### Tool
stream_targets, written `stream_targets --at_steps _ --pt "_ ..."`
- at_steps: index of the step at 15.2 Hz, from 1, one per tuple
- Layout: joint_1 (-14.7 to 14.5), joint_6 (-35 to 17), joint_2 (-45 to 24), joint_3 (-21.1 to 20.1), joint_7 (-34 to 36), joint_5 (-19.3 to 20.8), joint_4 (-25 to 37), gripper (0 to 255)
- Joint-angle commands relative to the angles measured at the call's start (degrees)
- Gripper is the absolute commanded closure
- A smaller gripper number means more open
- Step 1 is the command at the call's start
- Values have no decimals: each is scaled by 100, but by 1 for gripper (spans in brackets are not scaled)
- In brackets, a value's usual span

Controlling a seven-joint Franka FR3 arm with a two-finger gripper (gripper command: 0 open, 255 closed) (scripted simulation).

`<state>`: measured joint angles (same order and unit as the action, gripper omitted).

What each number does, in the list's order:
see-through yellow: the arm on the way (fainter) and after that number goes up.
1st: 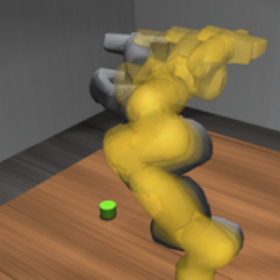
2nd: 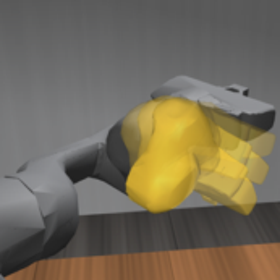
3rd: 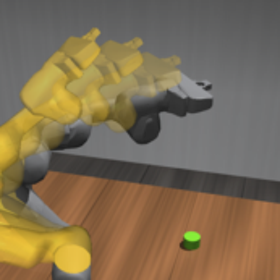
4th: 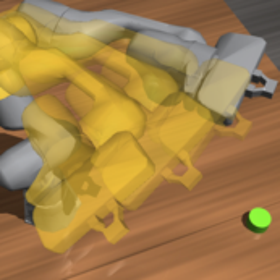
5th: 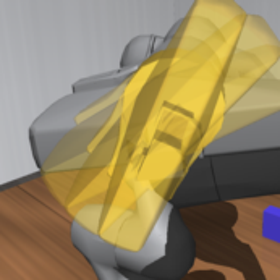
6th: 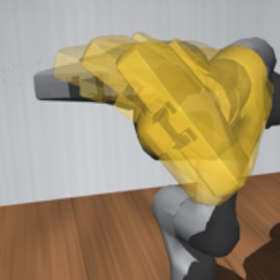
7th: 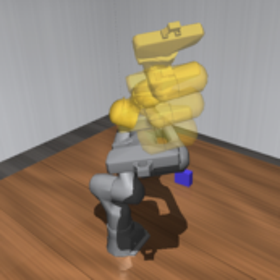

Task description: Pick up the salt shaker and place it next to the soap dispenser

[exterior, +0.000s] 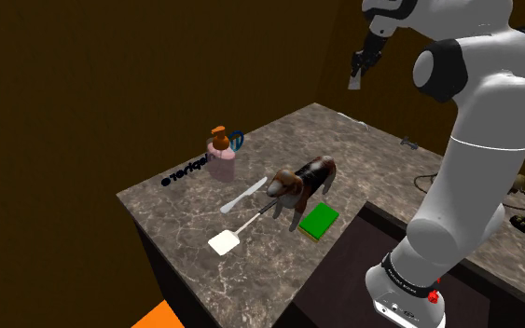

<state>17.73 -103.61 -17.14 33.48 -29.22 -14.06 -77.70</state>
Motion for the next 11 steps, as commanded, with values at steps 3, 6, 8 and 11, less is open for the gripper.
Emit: stream_targets --at_steps 3,6,8,11 --pt "-134 132 157 -10 162 120 11 255" --pt "-587 -97 675 -87 619 504 -619 255" --pt "-840 -213 984 -175 945 746 -974 255" --pt "-1157 -341 1390 -351 1447 1074 -1424 255"
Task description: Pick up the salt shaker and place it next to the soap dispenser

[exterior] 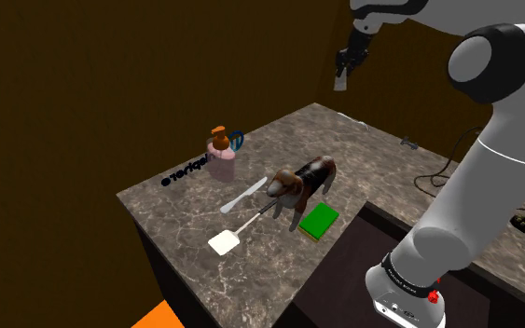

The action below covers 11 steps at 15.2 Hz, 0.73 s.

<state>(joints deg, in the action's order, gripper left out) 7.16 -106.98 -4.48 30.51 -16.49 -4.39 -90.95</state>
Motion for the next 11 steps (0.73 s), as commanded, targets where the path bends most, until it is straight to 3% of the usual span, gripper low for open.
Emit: stream_targets --at_steps 1,11 --pt "-191 -36 244 -124 342 205 -229 255" --pt "-885 -154 1035 -928 1954 865 -1083 255"
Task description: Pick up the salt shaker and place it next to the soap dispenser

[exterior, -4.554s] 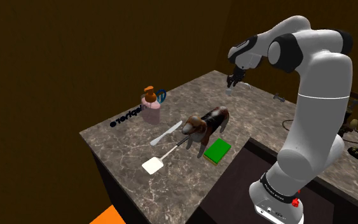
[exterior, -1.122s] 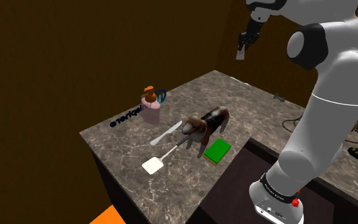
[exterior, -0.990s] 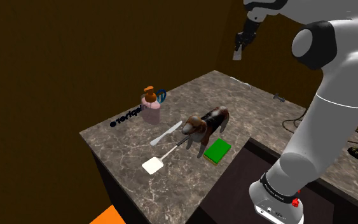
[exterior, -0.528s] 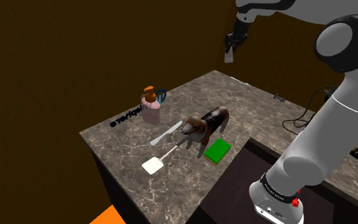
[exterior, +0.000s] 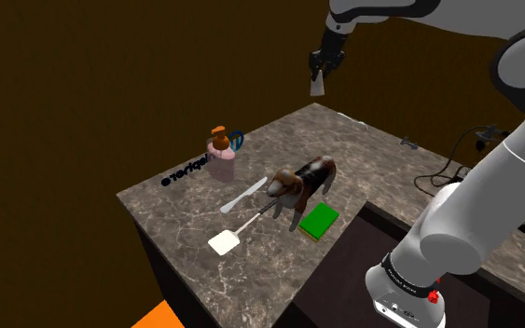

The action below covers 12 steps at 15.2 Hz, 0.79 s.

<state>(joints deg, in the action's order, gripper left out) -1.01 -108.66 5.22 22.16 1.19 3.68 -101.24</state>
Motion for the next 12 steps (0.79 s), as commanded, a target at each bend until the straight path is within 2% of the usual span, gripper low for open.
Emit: stream_targets --at_steps 1,12 --pt "-127 16 105 -176 337 95 -97 255" --pt "-762 138 134 -1061 1905 327 -136 255"
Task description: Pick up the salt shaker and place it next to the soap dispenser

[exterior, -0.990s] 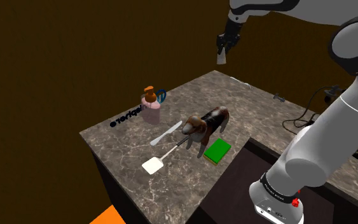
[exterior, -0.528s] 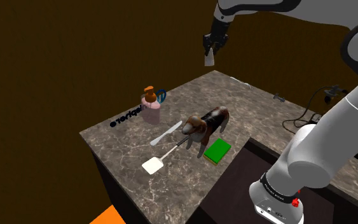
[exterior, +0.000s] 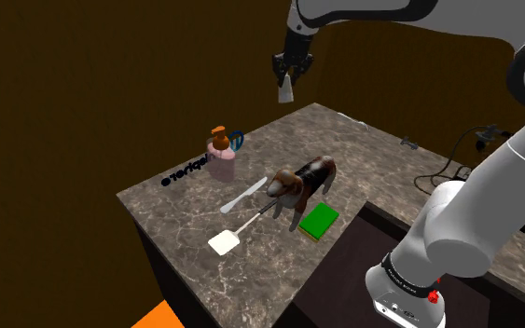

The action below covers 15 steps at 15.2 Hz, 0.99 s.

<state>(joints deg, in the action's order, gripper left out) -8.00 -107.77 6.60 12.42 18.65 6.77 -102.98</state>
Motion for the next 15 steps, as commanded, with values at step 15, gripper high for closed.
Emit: stream_targets --at_steps 15 --pt "-956 547 -1089 -1082 2033 198 1372 255"
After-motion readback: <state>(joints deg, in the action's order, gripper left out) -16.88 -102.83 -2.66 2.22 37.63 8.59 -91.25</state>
